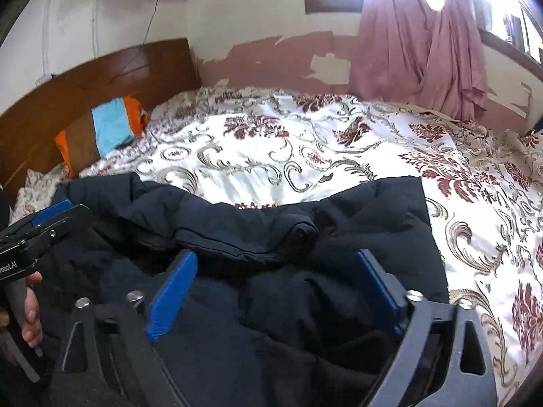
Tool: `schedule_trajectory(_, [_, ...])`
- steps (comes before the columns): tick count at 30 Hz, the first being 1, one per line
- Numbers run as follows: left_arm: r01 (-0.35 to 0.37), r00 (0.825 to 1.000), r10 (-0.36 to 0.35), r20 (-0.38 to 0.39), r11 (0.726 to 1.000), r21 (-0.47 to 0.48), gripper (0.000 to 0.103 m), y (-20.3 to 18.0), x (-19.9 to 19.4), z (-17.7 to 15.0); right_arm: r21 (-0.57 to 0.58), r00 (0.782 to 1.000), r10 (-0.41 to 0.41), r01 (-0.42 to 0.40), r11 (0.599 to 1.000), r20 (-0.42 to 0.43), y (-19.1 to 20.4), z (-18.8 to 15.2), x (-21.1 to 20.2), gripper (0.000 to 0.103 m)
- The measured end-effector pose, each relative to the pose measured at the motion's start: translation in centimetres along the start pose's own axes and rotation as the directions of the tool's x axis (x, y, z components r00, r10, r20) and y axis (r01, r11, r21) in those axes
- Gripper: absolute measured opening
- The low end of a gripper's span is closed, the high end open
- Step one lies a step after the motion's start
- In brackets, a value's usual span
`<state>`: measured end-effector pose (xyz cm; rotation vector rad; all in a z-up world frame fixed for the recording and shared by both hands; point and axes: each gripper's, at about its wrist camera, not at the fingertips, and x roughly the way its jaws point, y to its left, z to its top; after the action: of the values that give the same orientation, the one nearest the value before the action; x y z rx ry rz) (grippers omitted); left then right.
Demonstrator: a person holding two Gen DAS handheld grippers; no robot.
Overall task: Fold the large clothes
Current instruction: 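Pull both open tools back above the folded navy jacket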
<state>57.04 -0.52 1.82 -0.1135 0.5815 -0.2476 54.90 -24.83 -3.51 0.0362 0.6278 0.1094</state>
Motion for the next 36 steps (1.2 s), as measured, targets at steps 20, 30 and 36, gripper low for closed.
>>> schedule_trajectory(20, [-0.103,0.973,0.090,0.213,0.994,0.048,0.103,-2.8,-17.2,-4.8,-0.037,0.969,0.062,-0.055,0.998,0.238,2.0,-3.6,-17.5,0.096])
schedule_trajectory(30, [-0.174,0.958,0.166,0.232,0.985,0.013,0.103,-3.6,-24.6,-8.3,-0.059,0.953,0.101,-0.088,0.994,0.285,3.0,-6.9,-24.2,0.097])
schedule_trajectory(36, [-0.196,0.953,0.191,0.235,0.981,-0.004,0.103,-3.8,-28.4,-11.1,-0.058,0.948,0.094,-0.080,0.995,0.302,3.2,-9.6,-27.8,0.097])
